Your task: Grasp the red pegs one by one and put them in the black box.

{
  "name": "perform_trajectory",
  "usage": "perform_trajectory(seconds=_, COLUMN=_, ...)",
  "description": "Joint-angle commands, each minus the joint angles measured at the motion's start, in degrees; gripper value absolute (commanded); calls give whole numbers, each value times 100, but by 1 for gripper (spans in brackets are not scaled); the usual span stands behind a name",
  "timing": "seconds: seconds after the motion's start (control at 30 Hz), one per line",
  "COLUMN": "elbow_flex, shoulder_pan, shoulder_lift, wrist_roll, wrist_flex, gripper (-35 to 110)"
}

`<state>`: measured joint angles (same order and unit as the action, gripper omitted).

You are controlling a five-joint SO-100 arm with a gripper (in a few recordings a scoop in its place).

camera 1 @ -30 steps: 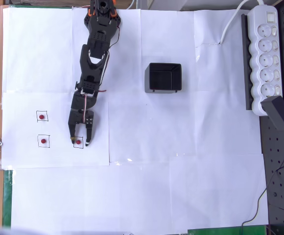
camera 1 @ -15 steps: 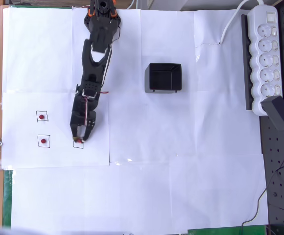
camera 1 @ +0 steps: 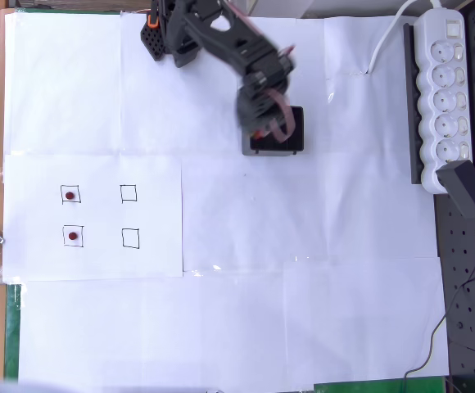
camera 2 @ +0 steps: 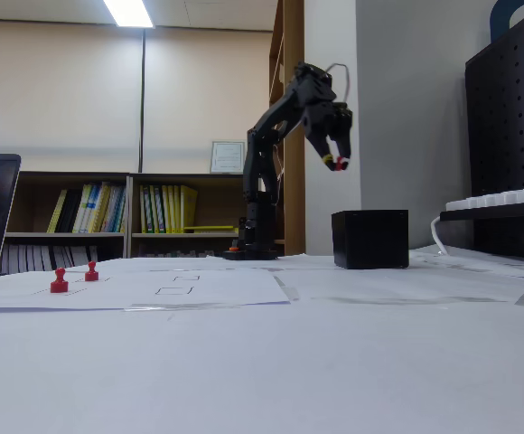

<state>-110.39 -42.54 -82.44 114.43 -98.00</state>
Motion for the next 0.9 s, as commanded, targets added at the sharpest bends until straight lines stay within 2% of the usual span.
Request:
perform_trajectory(seconds=0.0, elbow_flex=404, shoulder_pan=-281, shoulder_lift=-18, wrist_roll=53, wrist_flex=580, gripper=0)
perform_trajectory(seconds=0.17, elbow_flex=1063, shoulder_pan=-299, shoulder_lift=-1002, wrist_roll=-132, wrist_flex=1687, gripper=0)
perform_trajectory(seconds=0.47, elbow_flex=958, shoulder_pan=-26, shoulder_lift=-1362, wrist_roll=185, wrist_flex=1661, gripper=17)
perform_trajectory(seconds=0.53, elbow_flex=527, shoulder_pan=-18, shoulder_lift=-1143, wrist_roll=220, wrist_flex=1283, gripper=25)
perform_trajectory(seconds=0.63, elbow_flex=-44, shoulder_pan=79, shoulder_lift=-606, wrist_roll=123, wrist_flex=1020, gripper=25)
perform_trajectory(seconds=0.87, elbow_flex=-229, shoulder_pan=923, shoulder_lift=1380, wrist_roll=-211, wrist_flex=1318, gripper=25)
